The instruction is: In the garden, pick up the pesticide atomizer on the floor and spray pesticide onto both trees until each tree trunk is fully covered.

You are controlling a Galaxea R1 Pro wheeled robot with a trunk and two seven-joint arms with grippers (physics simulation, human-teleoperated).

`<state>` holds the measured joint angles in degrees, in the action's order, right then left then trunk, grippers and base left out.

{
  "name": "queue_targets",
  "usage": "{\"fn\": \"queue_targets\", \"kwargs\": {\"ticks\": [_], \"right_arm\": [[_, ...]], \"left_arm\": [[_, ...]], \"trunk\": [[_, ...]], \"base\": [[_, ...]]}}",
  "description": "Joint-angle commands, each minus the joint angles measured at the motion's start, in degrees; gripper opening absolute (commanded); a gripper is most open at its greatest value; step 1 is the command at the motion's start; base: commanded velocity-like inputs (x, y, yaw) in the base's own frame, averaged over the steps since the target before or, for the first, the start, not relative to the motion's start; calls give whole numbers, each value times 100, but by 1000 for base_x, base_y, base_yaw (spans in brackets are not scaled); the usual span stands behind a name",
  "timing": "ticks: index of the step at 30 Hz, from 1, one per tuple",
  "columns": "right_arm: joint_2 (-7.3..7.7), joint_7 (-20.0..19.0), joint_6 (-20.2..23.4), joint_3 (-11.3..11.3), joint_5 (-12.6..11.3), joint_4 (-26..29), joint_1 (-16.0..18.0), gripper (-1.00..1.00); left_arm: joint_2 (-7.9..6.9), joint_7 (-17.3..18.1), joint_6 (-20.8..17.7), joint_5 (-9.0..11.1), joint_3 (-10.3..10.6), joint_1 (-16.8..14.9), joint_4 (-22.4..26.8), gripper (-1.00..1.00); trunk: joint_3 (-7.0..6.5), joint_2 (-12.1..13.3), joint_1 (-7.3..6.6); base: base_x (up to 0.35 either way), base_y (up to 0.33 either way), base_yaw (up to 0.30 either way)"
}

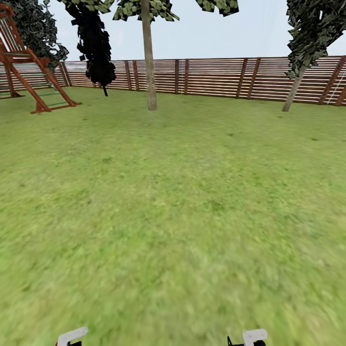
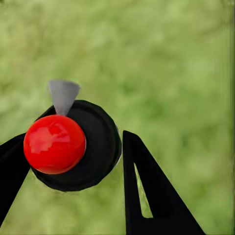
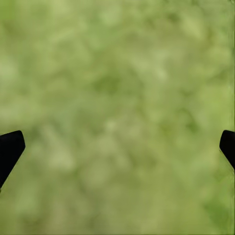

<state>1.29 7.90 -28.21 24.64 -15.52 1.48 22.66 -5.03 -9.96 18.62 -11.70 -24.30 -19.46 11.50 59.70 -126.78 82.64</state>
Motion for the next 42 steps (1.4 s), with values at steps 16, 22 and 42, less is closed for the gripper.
{"fn": "queue_targets", "kwargs": {"ticks": [16,22,42], "right_arm": [[-2,19,-9,50,-39,1,1,100],[-1,19,-9,50,-39,1,1,100],[0,19,-9,50,-39,1,1,100]], "left_arm": [[4,-33,19,-65,-22,-5,-8,-100],[20,-53,19,-86,-21,-5,-8,-100],[4,-76,24,-70,-30,-4,-8,-100]], "trunk": [[4,-1,3],[4,-1,3],[4,-1,3]], "base": [[340,0,0],[340,0,0],[340,0,0]]}}
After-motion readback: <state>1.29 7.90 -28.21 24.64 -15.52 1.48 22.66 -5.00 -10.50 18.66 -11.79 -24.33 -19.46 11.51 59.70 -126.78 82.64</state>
